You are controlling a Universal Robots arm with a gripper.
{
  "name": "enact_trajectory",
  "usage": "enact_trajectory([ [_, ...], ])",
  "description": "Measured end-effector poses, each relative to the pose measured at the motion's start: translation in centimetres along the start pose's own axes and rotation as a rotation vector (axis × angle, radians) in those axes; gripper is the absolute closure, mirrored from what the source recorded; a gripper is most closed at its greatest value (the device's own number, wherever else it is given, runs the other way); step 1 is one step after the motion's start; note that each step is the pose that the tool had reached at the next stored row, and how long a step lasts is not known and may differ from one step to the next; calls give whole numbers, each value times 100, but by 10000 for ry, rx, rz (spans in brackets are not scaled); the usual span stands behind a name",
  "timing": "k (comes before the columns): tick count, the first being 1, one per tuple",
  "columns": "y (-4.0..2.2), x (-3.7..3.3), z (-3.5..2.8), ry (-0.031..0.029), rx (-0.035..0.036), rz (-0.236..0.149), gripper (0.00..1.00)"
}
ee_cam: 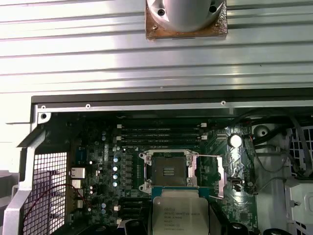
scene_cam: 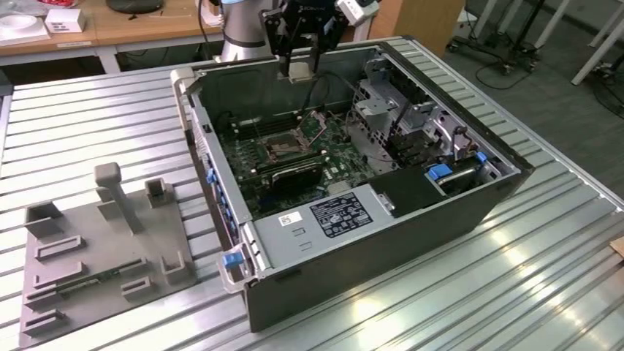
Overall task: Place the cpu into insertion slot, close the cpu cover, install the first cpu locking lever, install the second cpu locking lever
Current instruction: 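Place the cpu into insertion slot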
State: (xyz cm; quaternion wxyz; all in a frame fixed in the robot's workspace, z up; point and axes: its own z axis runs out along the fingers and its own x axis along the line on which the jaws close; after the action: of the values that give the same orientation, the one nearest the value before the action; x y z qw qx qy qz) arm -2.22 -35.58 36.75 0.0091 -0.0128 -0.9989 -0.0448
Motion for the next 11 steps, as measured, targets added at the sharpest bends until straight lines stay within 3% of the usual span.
enact_trajectory([
  [11, -1, 5, 13, -8, 0, -1, 46],
])
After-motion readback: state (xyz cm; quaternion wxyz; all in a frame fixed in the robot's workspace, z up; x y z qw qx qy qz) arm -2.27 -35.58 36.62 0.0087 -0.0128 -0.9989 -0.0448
